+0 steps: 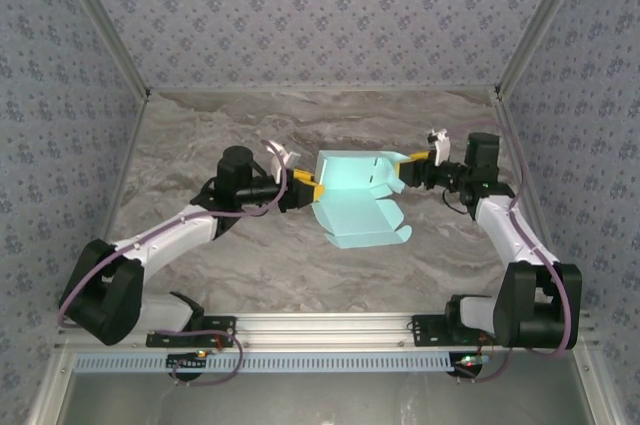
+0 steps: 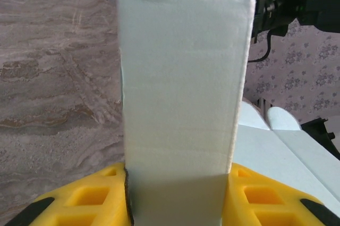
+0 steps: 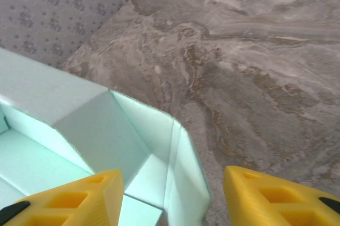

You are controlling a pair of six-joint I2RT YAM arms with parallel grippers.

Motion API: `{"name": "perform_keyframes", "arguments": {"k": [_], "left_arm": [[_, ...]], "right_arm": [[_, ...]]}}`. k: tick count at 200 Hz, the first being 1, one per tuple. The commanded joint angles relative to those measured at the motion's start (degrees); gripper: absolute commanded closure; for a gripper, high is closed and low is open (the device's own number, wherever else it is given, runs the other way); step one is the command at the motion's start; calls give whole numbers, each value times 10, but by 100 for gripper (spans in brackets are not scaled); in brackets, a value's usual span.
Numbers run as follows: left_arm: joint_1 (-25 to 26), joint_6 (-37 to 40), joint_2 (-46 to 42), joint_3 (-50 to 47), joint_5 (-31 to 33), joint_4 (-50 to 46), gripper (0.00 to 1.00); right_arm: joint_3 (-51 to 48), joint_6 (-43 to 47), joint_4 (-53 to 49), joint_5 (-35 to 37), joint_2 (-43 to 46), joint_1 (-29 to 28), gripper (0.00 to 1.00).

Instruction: Fold the paper box

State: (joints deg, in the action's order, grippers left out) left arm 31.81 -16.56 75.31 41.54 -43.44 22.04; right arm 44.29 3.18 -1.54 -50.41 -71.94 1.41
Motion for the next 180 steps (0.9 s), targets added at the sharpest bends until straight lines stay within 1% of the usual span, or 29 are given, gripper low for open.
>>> {"name": "perform_keyframes", "arguments": {"k": [1,49,70,83,95,116,128,141,152,180], "left_arm": [[-2,14,-14,13,-21,11,67],[-2,26,-13,6,-23,22,67],[1,34,-13,-4,-12,38,67],[0,31,-12,-8,4,46,67],[-1,22,-13,-8,23,45,67],[-3,8,-22,-7,65,37,67],[-4,6,-29,-6,78,29,67],[-5,10,-39,-5,93,10,67],[-8,7,-50,-9,106,4,67],[-17,-9,-77,-31,107,35,67]], "right_arm": [[17,23,-25,-21,-7,-15,46],[16,26,-21,-10,2,-33,48],[4,9,15,-11,8,-39,49],[-1,11,28,-19,13,-49,49],[-4,13,28,-12,19,-56,48],[-17,-42,85,17,31,-46,48],[-26,-67,117,41,42,-38,46],[-36,-73,138,49,55,-32,42],[-41,-58,135,53,64,-31,38],[-53,-40,119,67,65,-15,35]]}}
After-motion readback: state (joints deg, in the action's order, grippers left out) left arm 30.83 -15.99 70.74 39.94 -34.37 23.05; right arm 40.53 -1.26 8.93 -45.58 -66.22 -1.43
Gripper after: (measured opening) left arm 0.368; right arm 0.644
